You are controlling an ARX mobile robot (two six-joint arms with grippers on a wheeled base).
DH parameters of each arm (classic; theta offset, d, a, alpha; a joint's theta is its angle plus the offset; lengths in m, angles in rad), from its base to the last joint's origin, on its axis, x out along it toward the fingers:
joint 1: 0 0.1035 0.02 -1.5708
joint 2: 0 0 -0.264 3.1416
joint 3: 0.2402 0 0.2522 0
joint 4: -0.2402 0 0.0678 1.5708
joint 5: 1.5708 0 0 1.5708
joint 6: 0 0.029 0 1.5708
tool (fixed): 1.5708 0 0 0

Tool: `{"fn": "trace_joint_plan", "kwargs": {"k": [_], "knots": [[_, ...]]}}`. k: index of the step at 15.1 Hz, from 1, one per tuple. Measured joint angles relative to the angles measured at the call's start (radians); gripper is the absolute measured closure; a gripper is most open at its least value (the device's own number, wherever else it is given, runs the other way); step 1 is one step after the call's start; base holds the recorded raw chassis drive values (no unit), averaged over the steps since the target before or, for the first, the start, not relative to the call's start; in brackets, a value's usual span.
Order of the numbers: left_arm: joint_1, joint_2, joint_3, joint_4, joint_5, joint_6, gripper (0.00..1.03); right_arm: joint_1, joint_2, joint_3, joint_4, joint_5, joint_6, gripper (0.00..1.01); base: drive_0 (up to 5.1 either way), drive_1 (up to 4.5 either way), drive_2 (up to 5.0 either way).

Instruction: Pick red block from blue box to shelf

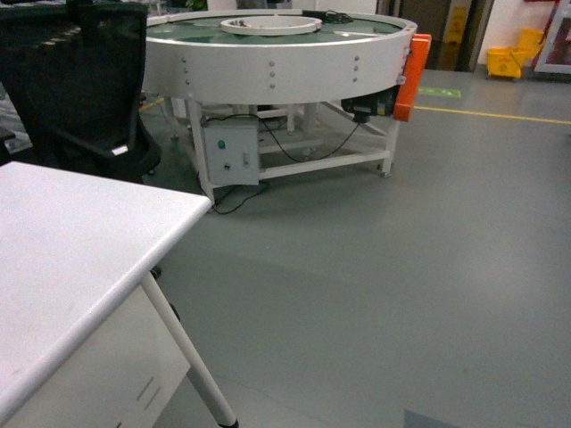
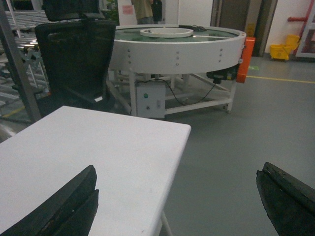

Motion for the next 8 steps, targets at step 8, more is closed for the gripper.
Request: {"fn": "trace_joint_plan", "kwargs": {"k": [8], "knots": [[0.0,0.0,0.0,0.0,0.0,0.0,0.05,0.0,0.0,0.0,0.0,0.0,0.0,0.72,-1.4,-1.41,-1.4]]}}
